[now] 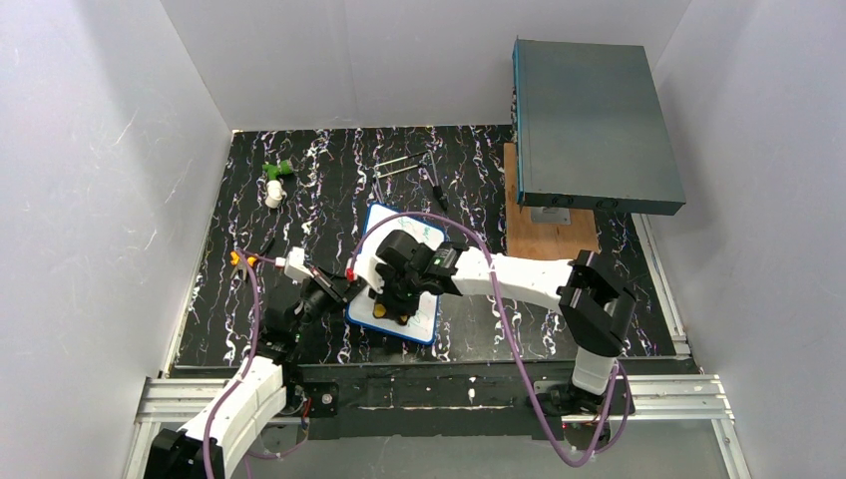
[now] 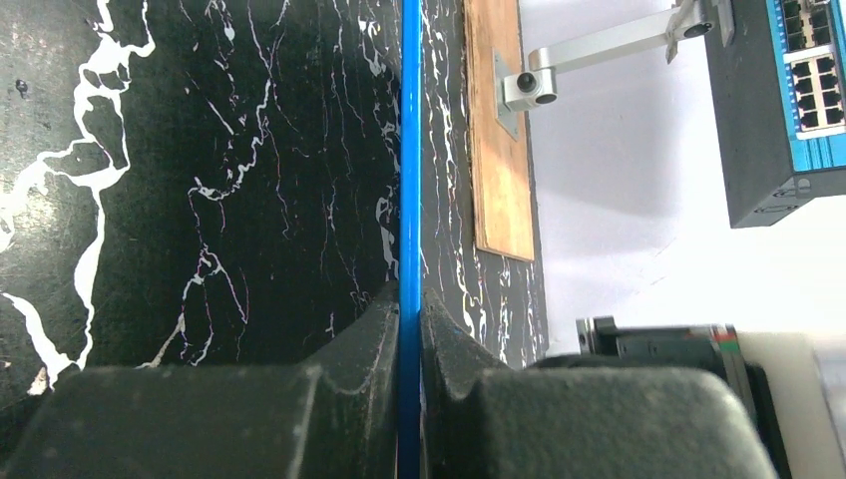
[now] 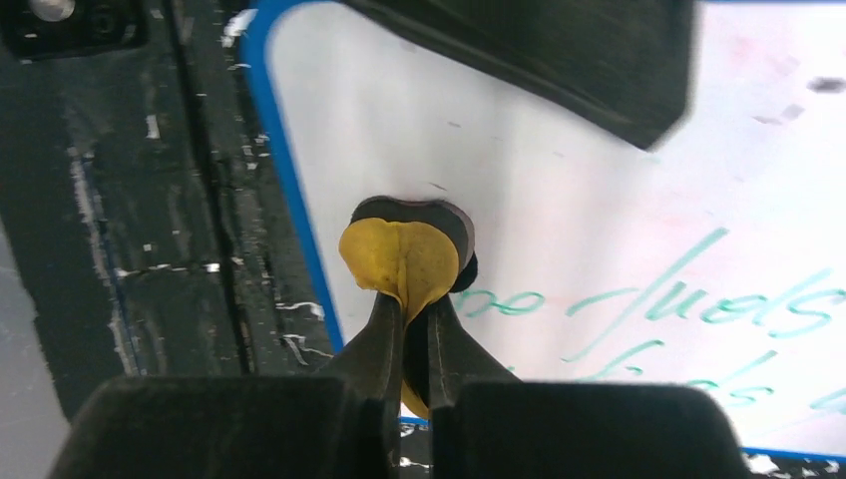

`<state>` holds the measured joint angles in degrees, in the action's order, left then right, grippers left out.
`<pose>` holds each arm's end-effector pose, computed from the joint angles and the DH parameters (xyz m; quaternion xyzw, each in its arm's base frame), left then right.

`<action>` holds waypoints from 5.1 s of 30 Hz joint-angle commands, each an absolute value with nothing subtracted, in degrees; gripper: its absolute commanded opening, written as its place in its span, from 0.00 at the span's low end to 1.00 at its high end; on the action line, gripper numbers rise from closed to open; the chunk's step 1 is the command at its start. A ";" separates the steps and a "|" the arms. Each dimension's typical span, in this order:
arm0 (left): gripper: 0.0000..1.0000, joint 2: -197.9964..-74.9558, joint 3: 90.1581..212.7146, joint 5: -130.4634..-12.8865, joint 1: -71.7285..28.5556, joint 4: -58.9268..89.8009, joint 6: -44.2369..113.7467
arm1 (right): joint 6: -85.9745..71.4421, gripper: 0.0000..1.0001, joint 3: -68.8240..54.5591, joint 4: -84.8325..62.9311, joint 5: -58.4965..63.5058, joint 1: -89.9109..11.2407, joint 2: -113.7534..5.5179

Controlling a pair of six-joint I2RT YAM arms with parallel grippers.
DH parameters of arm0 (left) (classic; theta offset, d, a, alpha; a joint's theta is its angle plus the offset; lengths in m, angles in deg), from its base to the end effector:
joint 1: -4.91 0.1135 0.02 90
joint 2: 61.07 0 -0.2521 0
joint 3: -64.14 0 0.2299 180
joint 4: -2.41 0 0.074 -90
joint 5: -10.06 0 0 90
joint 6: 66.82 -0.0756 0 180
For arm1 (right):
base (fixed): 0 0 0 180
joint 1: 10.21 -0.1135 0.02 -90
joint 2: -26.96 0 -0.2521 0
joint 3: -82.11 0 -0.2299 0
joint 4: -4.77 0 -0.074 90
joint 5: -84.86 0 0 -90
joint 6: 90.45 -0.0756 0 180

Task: Erase the whiteboard
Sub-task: Erase the whiteboard at the center of the board.

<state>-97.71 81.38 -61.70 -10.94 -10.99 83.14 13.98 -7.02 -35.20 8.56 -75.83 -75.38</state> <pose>0.1663 -0.0718 0.1723 -0.1772 0.7199 -0.4988 0.4489 0.1451 0.3636 0.1988 -0.6329 0.6923 0.2432 0.2470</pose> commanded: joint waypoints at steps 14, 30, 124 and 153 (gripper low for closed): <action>0.00 -92.36 81.16 -62.94 -10.83 -13.84 78.72 | 14.05 0.01 -9.21 -30.20 5.16 -77.95 -76.39; 0.00 -92.80 81.64 -61.19 -10.84 -13.60 78.46 | 12.98 0.01 -12.61 -27.40 1.07 -67.49 -77.33; 0.00 -90.46 86.28 -55.45 -10.87 -5.46 77.79 | 34.84 0.01 -10.61 -42.34 10.63 -75.87 -74.36; 0.00 -94.69 87.68 -51.08 -10.85 -5.27 76.70 | 16.05 0.01 -8.78 -30.89 3.37 -67.38 -72.96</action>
<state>-95.42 84.72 -54.16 -10.46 -2.97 77.15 20.63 -10.23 -36.40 7.62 -68.07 -73.63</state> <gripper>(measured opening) 0.064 0.076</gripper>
